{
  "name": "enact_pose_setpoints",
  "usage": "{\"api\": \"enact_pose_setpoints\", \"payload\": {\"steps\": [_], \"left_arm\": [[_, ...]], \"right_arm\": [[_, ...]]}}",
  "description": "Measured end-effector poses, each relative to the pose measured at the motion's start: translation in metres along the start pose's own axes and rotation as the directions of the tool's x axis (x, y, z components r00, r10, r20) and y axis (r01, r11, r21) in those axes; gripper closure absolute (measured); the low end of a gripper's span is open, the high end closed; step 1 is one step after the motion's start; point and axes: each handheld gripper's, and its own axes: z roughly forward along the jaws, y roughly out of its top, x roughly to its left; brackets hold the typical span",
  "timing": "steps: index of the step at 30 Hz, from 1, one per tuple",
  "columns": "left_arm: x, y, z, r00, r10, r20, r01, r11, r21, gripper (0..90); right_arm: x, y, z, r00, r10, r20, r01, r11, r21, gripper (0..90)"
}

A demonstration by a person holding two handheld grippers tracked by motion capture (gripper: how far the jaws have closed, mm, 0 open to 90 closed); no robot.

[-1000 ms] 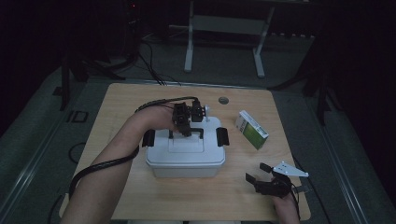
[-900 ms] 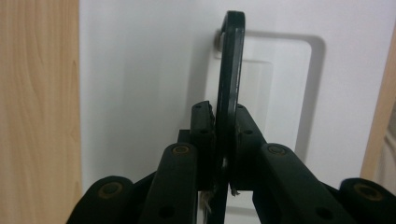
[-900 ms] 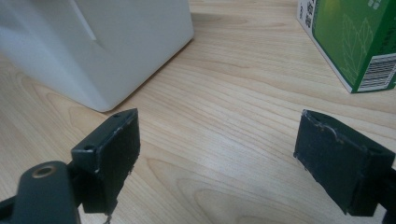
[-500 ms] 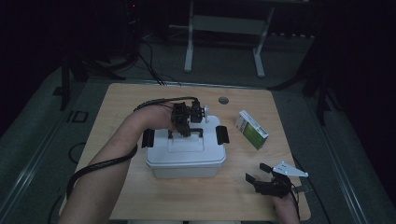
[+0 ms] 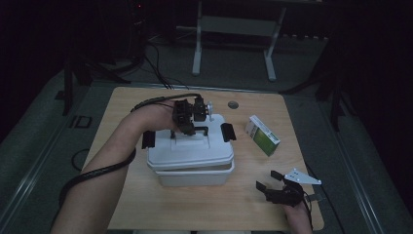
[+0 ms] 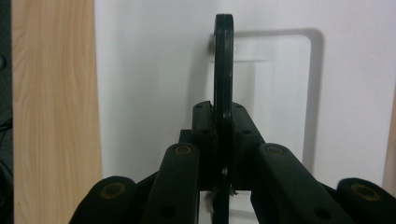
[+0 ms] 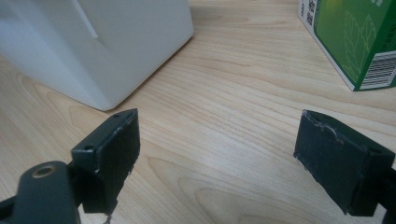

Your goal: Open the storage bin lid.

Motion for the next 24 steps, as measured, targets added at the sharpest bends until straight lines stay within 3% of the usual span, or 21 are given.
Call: {"api": "enact_pose_setpoints", "payload": {"steps": [8, 24], "left_arm": [[0.0, -0.018, -0.011, 0.9995, -0.03, -0.005, 0.03, 0.9994, -0.017, 83.4], [-0.001, -0.063, -0.021, 0.9947, -0.103, -0.005, 0.103, 0.9947, -0.004, 83.3]], "right_arm": [[0.0, 0.0, 0.0, 1.0, 0.0, 0.001, 0.0, 1.0, 0.002, 14.0], [0.001, 0.0, 0.001, 1.0, 0.0, 0.005, 0.0, 1.0, 0.003, 14.0]]}}
